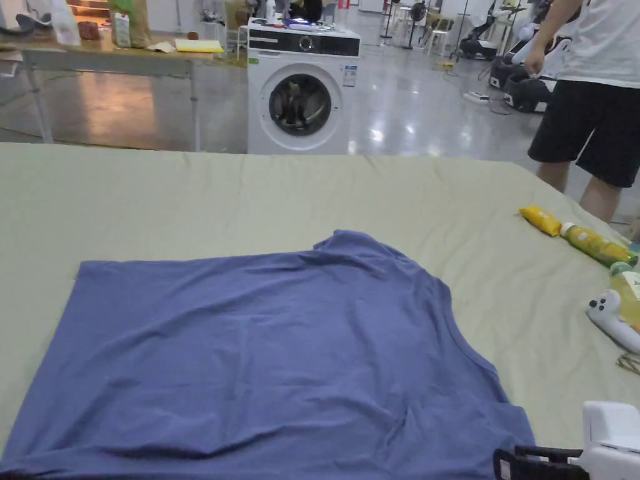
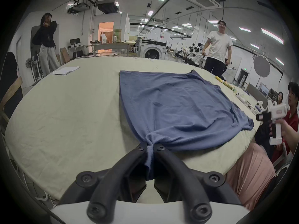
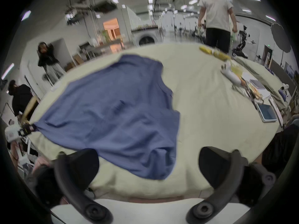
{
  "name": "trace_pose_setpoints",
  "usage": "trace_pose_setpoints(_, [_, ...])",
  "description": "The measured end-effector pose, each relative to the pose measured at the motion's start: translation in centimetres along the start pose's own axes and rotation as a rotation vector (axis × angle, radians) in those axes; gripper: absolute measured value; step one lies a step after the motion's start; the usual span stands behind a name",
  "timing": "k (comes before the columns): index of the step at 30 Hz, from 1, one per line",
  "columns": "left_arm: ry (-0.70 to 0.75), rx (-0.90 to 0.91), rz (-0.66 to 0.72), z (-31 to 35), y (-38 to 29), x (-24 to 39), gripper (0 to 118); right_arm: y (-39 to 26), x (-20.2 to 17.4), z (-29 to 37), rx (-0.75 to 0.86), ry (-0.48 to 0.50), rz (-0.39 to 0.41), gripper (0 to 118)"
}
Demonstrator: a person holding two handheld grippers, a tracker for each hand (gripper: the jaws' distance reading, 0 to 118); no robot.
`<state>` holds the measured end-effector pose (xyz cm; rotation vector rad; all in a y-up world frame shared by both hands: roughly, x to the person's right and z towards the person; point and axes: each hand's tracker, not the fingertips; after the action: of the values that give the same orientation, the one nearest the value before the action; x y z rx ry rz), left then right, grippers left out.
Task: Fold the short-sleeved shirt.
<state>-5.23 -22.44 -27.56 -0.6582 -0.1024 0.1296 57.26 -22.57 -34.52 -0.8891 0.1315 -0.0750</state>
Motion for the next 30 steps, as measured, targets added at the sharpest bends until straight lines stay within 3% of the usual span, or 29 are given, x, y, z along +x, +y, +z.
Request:
trace_pose_setpoints(1, [0.0, 0.004, 0.005, 0.0, 0.0, 0.1, 1, -0.4, 0.7, -0.2, 0.018, 0.036, 0.01, 113])
trace_pose_setpoints(4, [0.001, -0.009, 0.016, 0.1, 0.2, 0.8, 1, -0.8, 1.0, -3.0, -0.134, -0.059, 0.053, 111])
trace_pose_setpoints(5, [0.005, -0.018, 0.013, 0.0, 0.1, 1.0, 1, -0.9, 1.1, -3.9, -0.172, -0.054, 0.049, 105])
trace_pose_setpoints(8, [0.025, -0.035, -0.007, -0.1, -0.2, 1.2, 1, -0.4, 0.2, -4.9, -0.161, -0.071, 0.061, 101])
trace_pose_setpoints(11, [0.037, -0.052, 0.023, -0.2, -0.5, 1.0, 1, 0.1, -0.5, -3.7, -0.168, -0.084, 0.149, 91])
trace_pose_setpoints(12, [0.046, -0.057, 0.034, -0.2, -0.6, 1.0, 1, 0.3, -0.9, -2.8, -0.144, -0.084, 0.182, 76])
trace_pose_setpoints(14, [0.045, -0.06, 0.046, -0.2, -0.6, 0.9, 1, 0.4, -1.2, -1.9, -0.122, 0.009, 0.193, 2])
trace_pose_setpoints(15, [0.044, -0.062, 0.048, -0.1, -0.7, 1.2, 1, 0.4, -1.5, -1.5, -0.124, 0.057, 0.167, 3])
trace_pose_setpoints(18, [0.058, -0.071, 0.025, -0.1, -0.7, 1.2, 1, 0.2, -2.3, -1.2, -0.122, -0.019, 0.258, 3])
trace_pose_setpoints(20, [0.055, -0.074, 0.03, 0.4, -0.5, 1.0, 0, -0.1, -2.1, -0.7, -0.106, -0.016, 0.226, 3])
trace_pose_setpoints(22, [0.054, -0.073, 0.035, 1.1, -0.3, 0.5, 0, -0.1, -1.2, 0.4, -0.101, 0.009, 0.132, 3])
trace_pose_setpoints(30, [0.03, -0.048, 0.045, 4.2, 3.1, 0.2, 0, 2.6, -0.7, 6.2, -0.051, 0.107, -0.004, 3])
